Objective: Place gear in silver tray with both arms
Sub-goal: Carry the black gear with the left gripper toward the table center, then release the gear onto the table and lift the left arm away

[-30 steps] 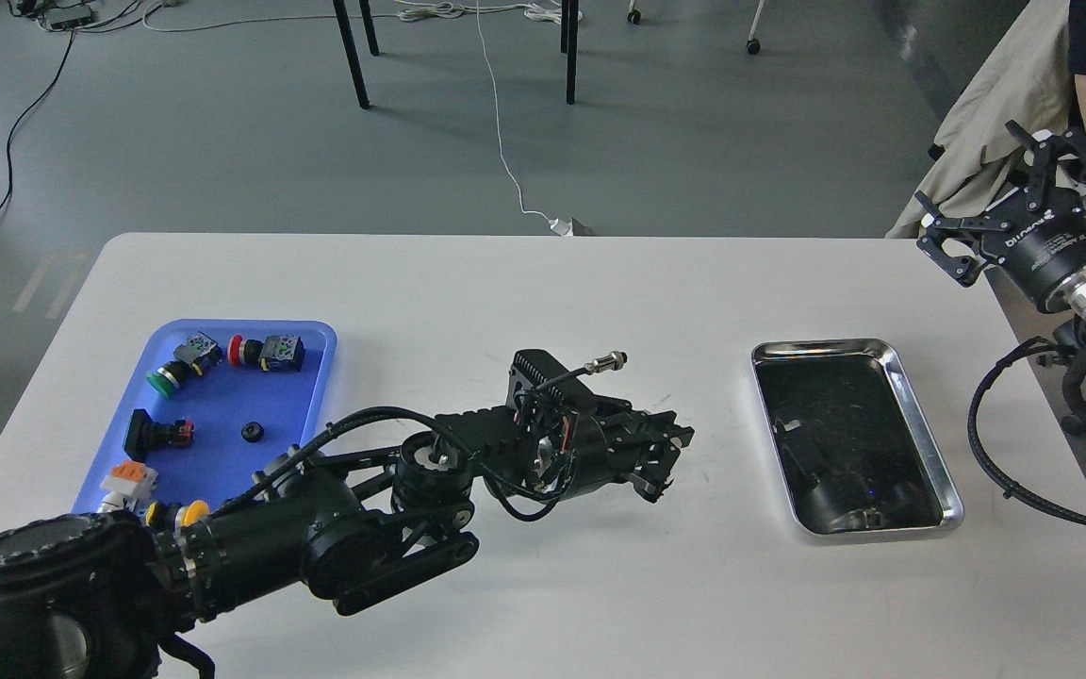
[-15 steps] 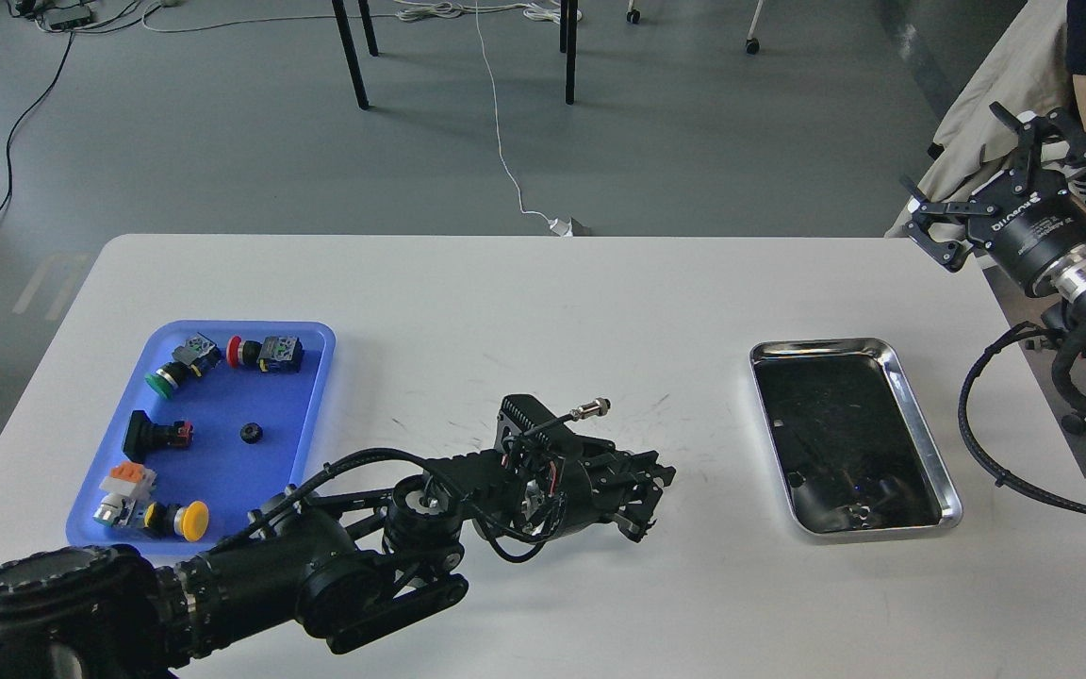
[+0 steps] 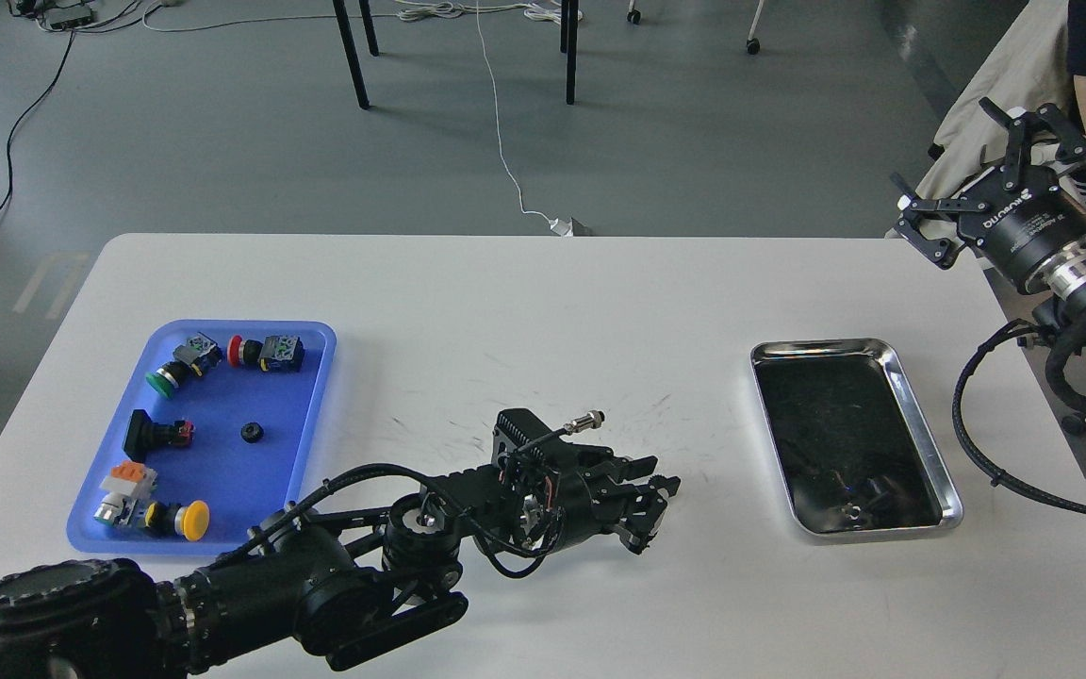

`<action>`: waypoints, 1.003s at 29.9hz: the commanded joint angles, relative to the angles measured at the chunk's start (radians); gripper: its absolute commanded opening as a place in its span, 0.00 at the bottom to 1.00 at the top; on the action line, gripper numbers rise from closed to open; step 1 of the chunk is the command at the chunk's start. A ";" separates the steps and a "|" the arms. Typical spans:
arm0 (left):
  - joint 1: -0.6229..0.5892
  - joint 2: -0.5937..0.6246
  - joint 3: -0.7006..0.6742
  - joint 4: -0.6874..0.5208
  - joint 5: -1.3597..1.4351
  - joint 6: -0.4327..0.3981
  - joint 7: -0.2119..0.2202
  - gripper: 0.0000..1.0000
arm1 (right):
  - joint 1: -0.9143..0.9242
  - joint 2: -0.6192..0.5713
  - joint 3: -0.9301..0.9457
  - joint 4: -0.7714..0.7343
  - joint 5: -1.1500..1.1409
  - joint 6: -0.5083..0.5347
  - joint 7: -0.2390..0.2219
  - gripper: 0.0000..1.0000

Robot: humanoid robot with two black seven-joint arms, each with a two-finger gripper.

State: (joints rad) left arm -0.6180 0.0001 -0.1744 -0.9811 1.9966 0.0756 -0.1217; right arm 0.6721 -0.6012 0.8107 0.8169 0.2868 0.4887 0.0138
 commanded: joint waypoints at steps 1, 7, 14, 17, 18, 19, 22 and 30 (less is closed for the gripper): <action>0.001 0.000 0.000 -0.004 -0.045 0.018 0.001 0.80 | 0.001 0.000 -0.002 0.016 0.000 0.000 0.000 0.99; -0.009 0.000 -0.077 -0.007 -0.111 0.055 0.002 0.93 | 0.017 0.000 -0.002 0.079 -0.069 0.000 0.000 0.99; -0.038 0.029 -0.266 -0.013 -0.251 0.061 0.002 0.96 | 0.046 -0.002 -0.004 0.235 -0.260 0.000 -0.006 0.99; -0.057 0.141 -0.338 -0.013 -0.382 0.081 0.002 0.98 | 0.053 -0.003 -0.004 0.309 -0.392 0.000 -0.028 0.99; -0.060 0.174 -0.358 -0.013 -0.431 0.084 0.002 0.98 | 0.055 -0.003 -0.010 0.332 -0.438 0.000 -0.037 0.99; -0.065 0.216 -0.376 -0.013 -0.488 0.084 0.002 0.98 | 0.060 -0.003 -0.028 0.352 -0.492 0.000 -0.044 0.99; -0.069 0.331 -0.390 -0.013 -0.642 0.084 0.001 0.98 | 0.153 -0.002 -0.147 0.386 -0.593 0.000 -0.051 0.99; -0.069 0.523 -0.399 -0.011 -1.064 0.081 -0.010 0.98 | 0.518 0.056 -0.657 0.413 -0.689 0.000 -0.064 0.99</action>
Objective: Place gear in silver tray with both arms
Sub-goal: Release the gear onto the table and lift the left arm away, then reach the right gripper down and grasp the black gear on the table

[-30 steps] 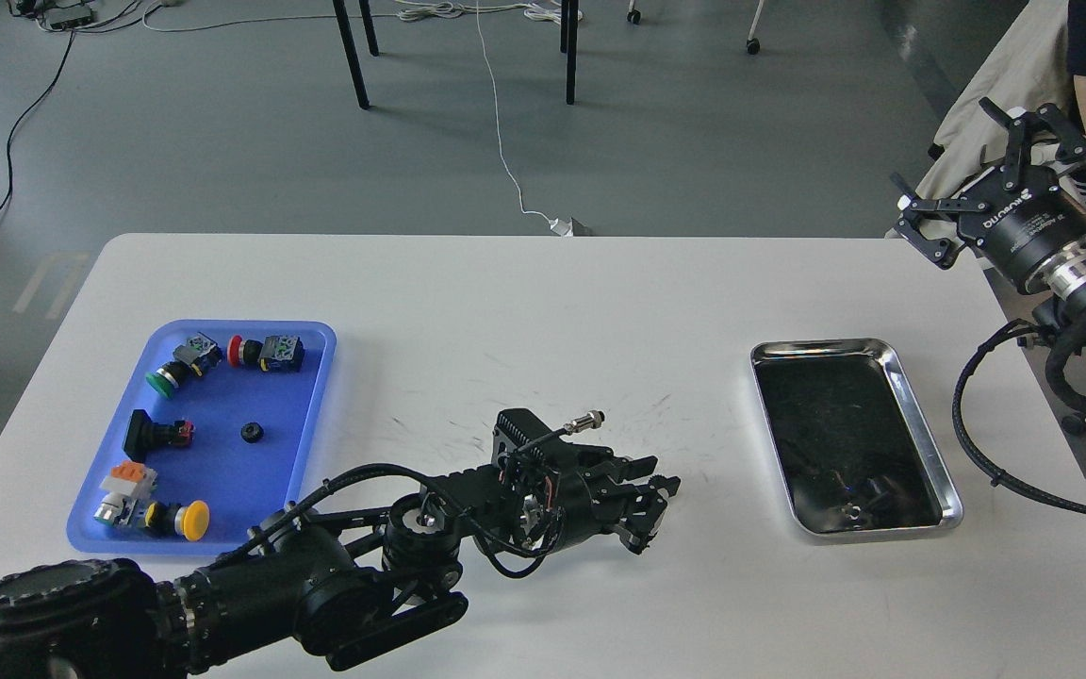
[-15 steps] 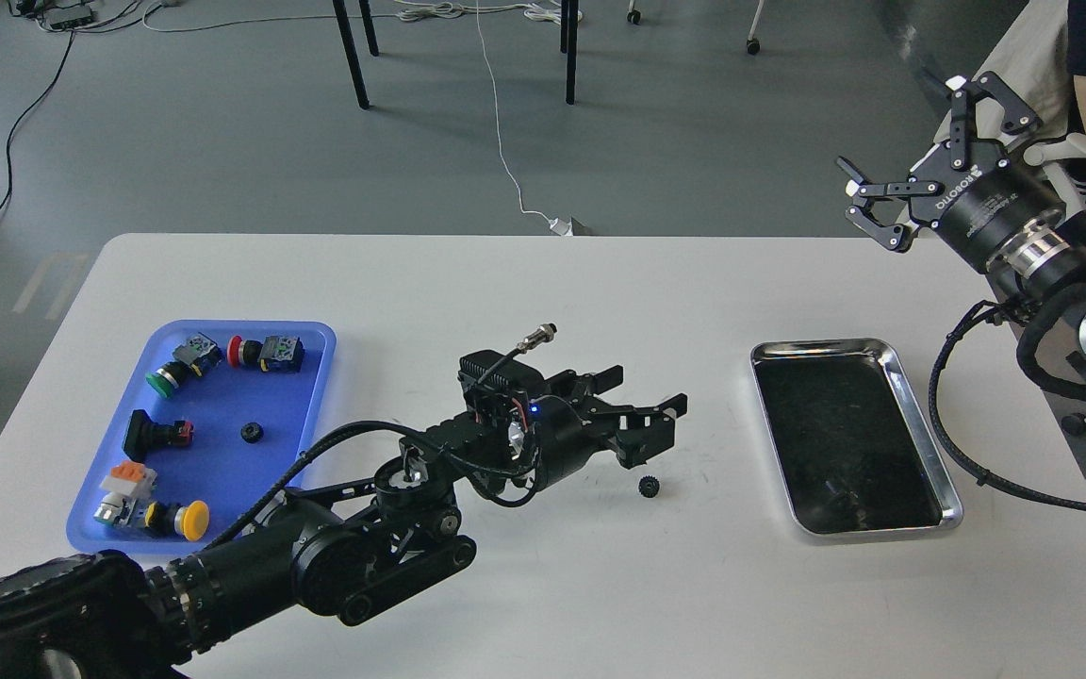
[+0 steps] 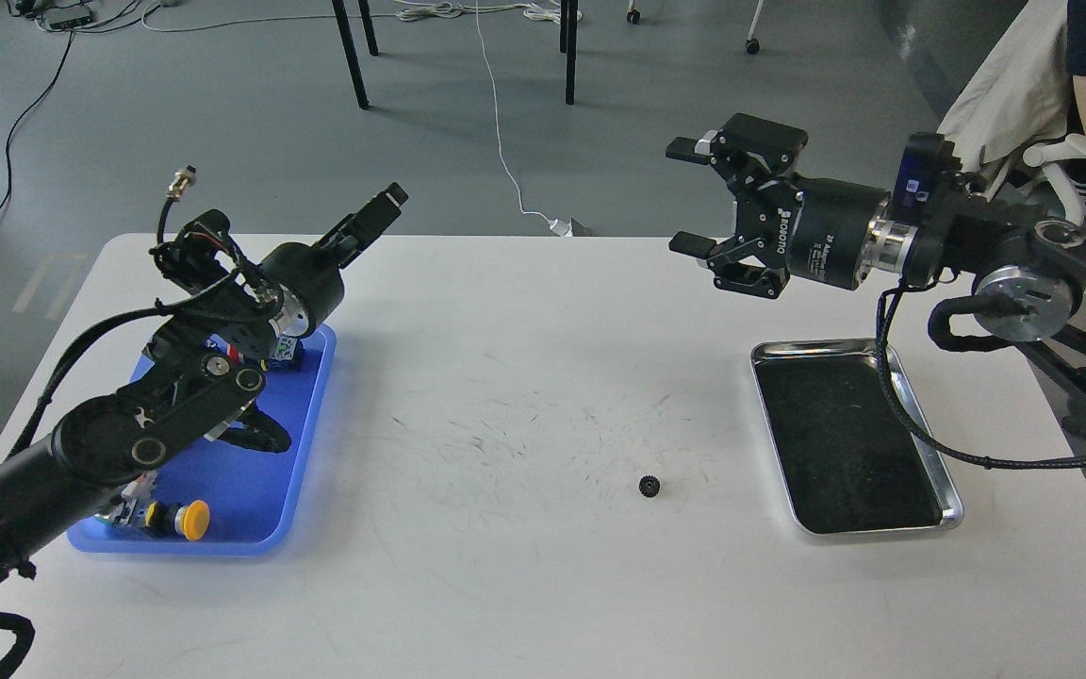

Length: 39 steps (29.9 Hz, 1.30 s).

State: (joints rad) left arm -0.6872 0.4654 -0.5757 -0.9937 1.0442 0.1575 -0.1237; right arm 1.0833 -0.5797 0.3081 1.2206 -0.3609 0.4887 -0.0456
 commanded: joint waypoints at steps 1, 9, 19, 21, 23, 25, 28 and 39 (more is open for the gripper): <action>0.000 0.074 -0.001 0.001 -0.124 -0.004 -0.010 0.98 | 0.142 0.055 -0.203 0.016 -0.065 0.000 -0.005 0.99; 0.005 0.099 -0.020 0.001 -0.197 -0.007 -0.013 0.98 | 0.297 0.217 -0.572 0.013 -0.317 0.000 -0.005 0.99; 0.014 0.088 -0.016 0.001 -0.196 -0.003 -0.036 0.98 | 0.300 0.382 -0.791 -0.079 -0.377 0.000 -0.057 0.99; 0.014 0.088 -0.016 0.001 -0.196 -0.004 -0.040 0.98 | 0.300 0.406 -0.805 -0.099 -0.377 0.000 -0.066 0.99; 0.014 0.090 -0.016 0.001 -0.196 -0.004 -0.043 0.98 | 0.300 0.423 -0.814 -0.110 -0.377 0.000 -0.076 0.99; 0.014 0.091 -0.016 0.001 -0.196 -0.003 -0.044 0.98 | 0.302 0.440 -0.828 -0.119 -0.377 0.000 -0.077 0.98; 0.014 0.093 -0.018 0.001 -0.196 -0.003 -0.044 0.98 | 0.306 0.449 -0.839 -0.122 -0.377 0.000 -0.079 0.97; 0.014 0.093 -0.020 0.001 -0.196 -0.001 -0.056 0.98 | 0.348 0.463 -0.879 -0.116 -0.379 0.000 -0.077 0.85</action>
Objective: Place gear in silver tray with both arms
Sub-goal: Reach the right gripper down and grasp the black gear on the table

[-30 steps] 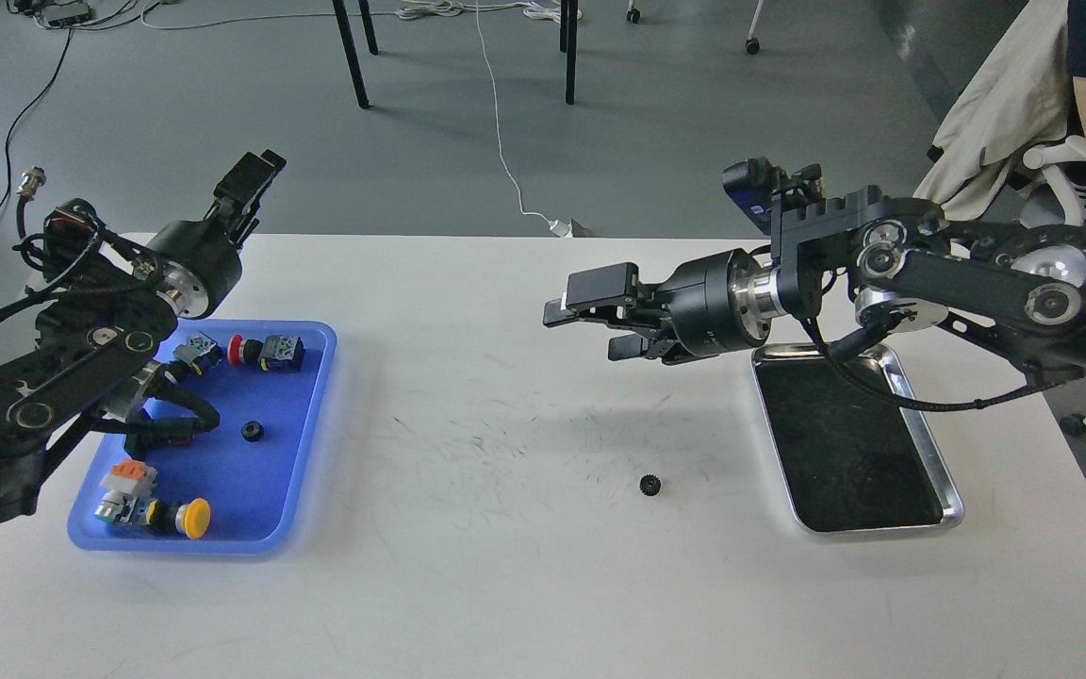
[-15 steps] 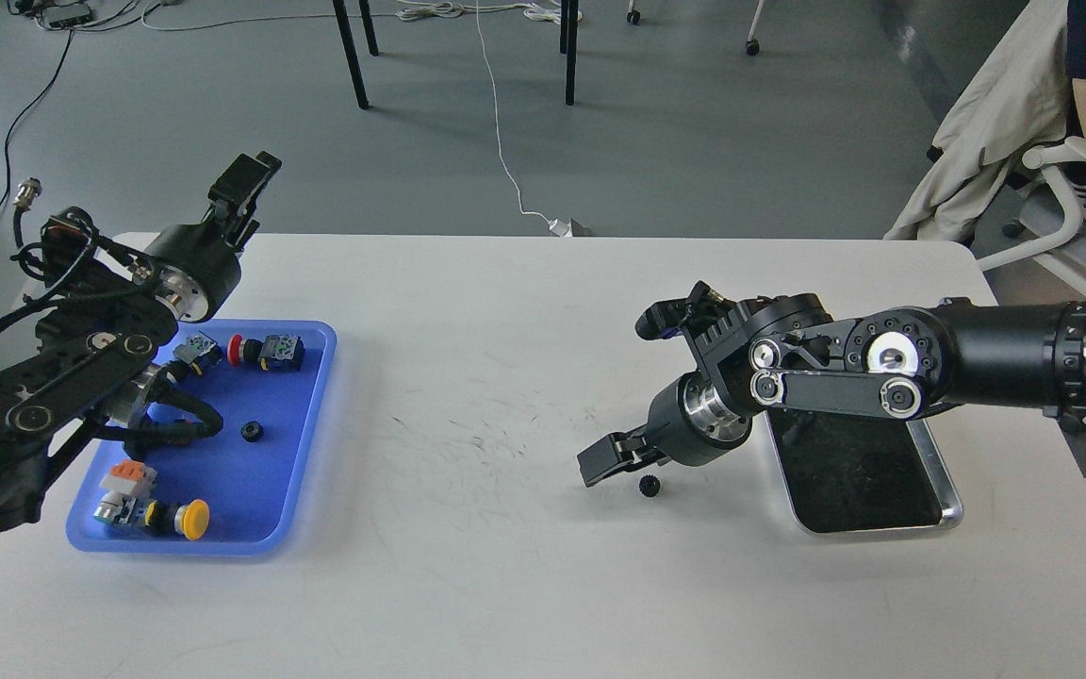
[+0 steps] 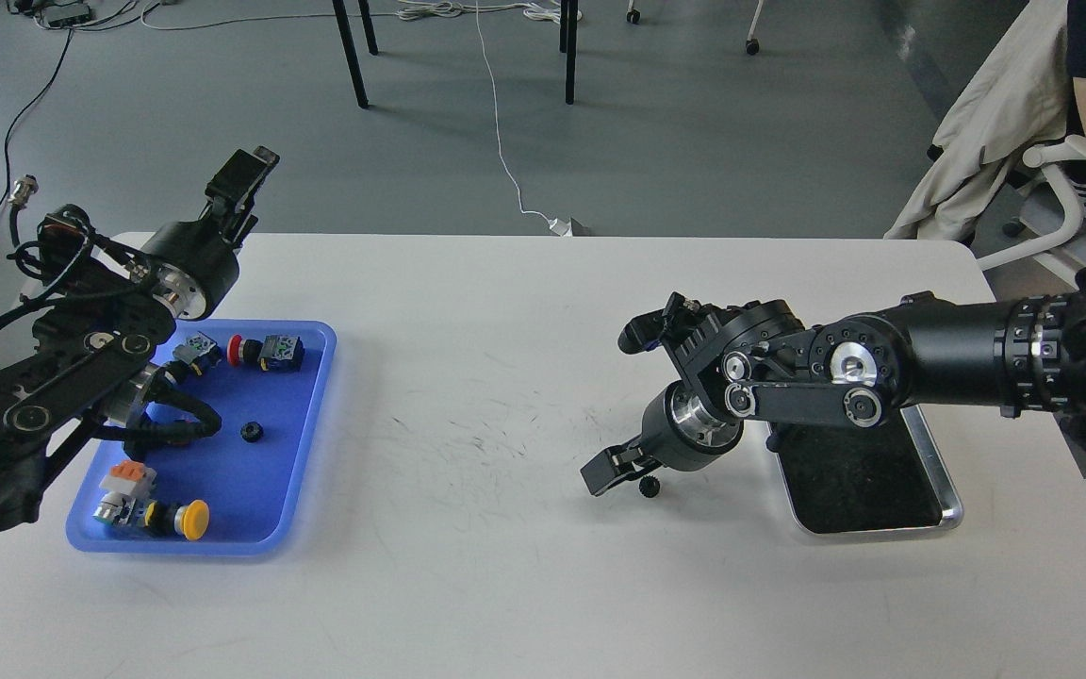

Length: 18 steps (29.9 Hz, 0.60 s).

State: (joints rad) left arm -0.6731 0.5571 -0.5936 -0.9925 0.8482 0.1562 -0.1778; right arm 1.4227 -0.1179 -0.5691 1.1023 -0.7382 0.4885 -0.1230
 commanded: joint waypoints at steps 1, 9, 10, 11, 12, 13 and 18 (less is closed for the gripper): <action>0.000 0.003 -0.002 0.000 -0.001 0.000 -0.002 0.98 | 0.012 0.001 -0.002 0.002 -0.001 0.000 0.002 0.82; 0.000 0.006 -0.003 0.000 -0.001 0.002 -0.002 0.98 | 0.033 0.018 -0.038 0.007 -0.001 0.000 0.003 0.80; 0.000 0.004 -0.003 0.000 -0.001 0.002 -0.002 0.98 | 0.033 0.018 -0.040 0.008 -0.001 0.000 0.003 0.80; 0.000 0.006 -0.005 0.000 -0.001 0.002 -0.002 0.98 | 0.035 0.018 -0.041 0.008 -0.001 0.000 0.005 0.80; 0.000 0.006 -0.008 0.000 -0.001 0.002 -0.002 0.98 | 0.035 0.018 -0.041 0.010 -0.001 0.000 0.005 0.80; 0.000 0.006 -0.009 0.000 -0.001 0.002 -0.002 0.98 | 0.035 0.018 -0.043 0.010 -0.001 0.000 0.006 0.80; 0.000 0.006 -0.014 0.000 -0.001 0.002 -0.002 0.98 | 0.036 0.021 -0.044 0.010 -0.001 0.000 0.006 0.78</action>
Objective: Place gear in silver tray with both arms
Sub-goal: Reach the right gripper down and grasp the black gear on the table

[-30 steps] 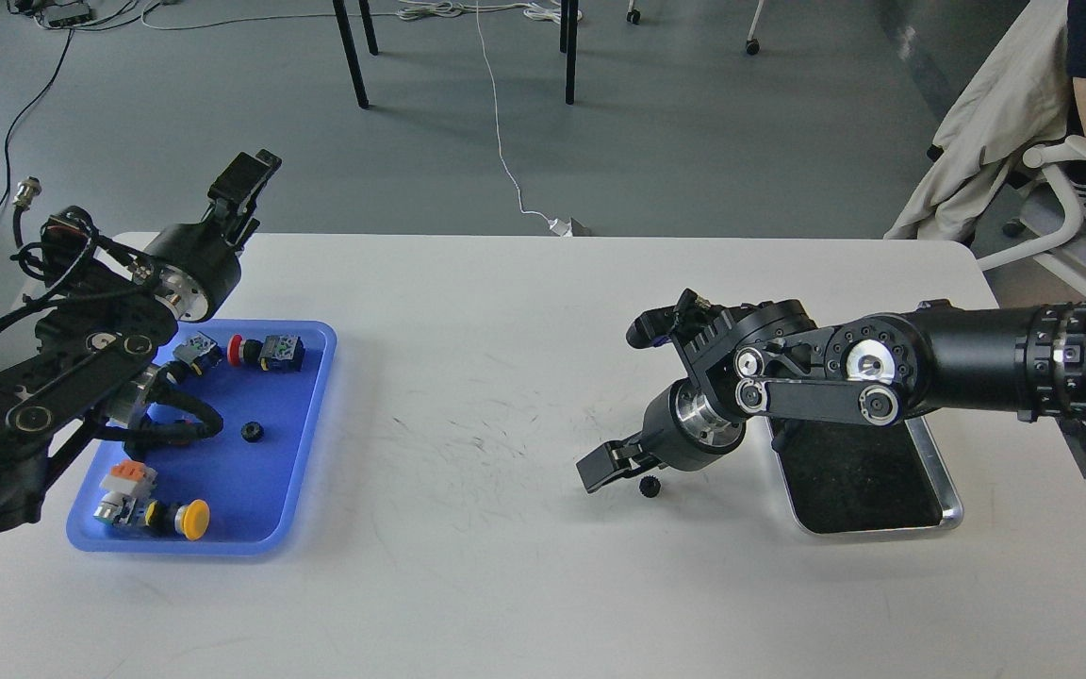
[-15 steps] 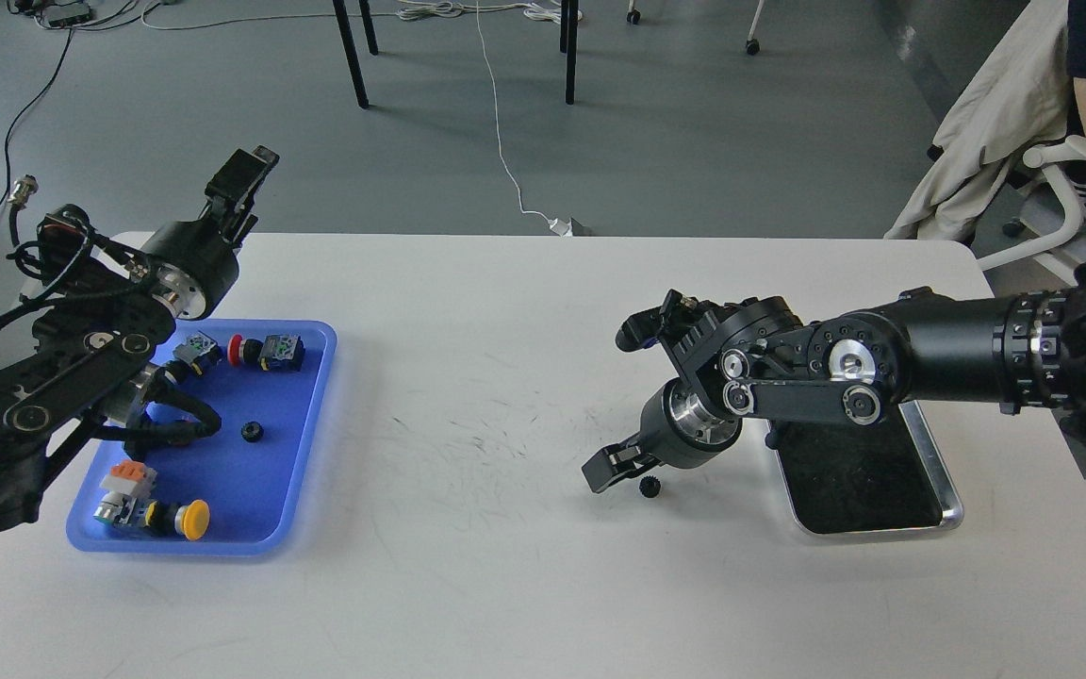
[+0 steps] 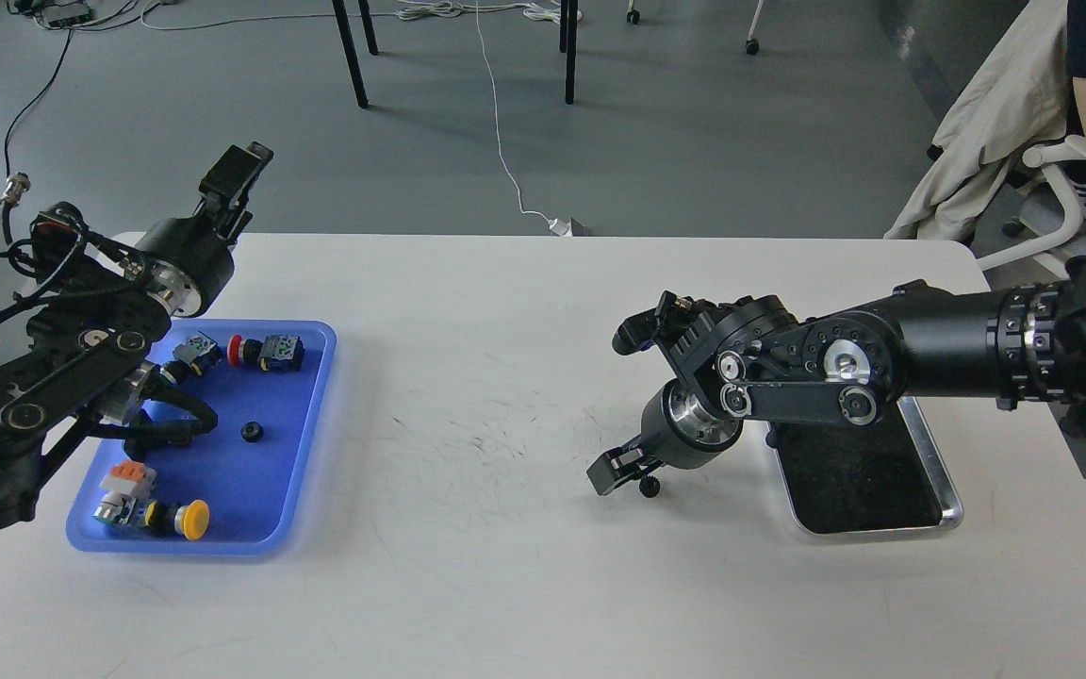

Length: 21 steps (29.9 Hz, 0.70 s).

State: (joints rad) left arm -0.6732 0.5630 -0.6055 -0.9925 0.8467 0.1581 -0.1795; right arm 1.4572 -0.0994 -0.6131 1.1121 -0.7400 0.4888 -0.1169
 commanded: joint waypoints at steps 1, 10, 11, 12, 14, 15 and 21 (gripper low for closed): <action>0.000 0.000 -0.002 0.000 0.000 0.000 0.000 0.98 | 0.003 0.006 0.000 0.000 0.001 0.000 0.002 0.74; 0.000 0.000 -0.002 0.000 0.000 0.000 0.000 0.98 | 0.006 0.018 -0.050 0.011 -0.007 0.000 0.006 0.63; 0.000 0.000 -0.002 0.000 0.000 0.000 0.000 0.98 | 0.006 0.018 -0.051 0.012 -0.007 0.000 0.006 0.61; 0.000 0.000 -0.002 0.000 0.000 0.000 0.000 0.98 | 0.008 0.017 -0.051 0.014 -0.007 0.000 0.006 0.59; 0.000 0.000 -0.002 0.000 0.000 0.000 0.000 0.98 | 0.008 0.017 -0.053 0.014 -0.015 0.000 0.006 0.53; 0.000 0.000 -0.002 0.000 0.000 0.000 0.000 0.98 | 0.008 0.018 -0.056 0.014 -0.019 0.000 0.006 0.48; 0.000 0.002 -0.002 0.000 0.000 0.000 0.000 0.98 | 0.017 0.018 -0.057 0.014 -0.024 0.000 0.006 0.36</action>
State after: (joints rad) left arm -0.6733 0.5633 -0.6075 -0.9925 0.8467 0.1581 -0.1795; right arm 1.4689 -0.0817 -0.6690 1.1260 -0.7629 0.4888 -0.1102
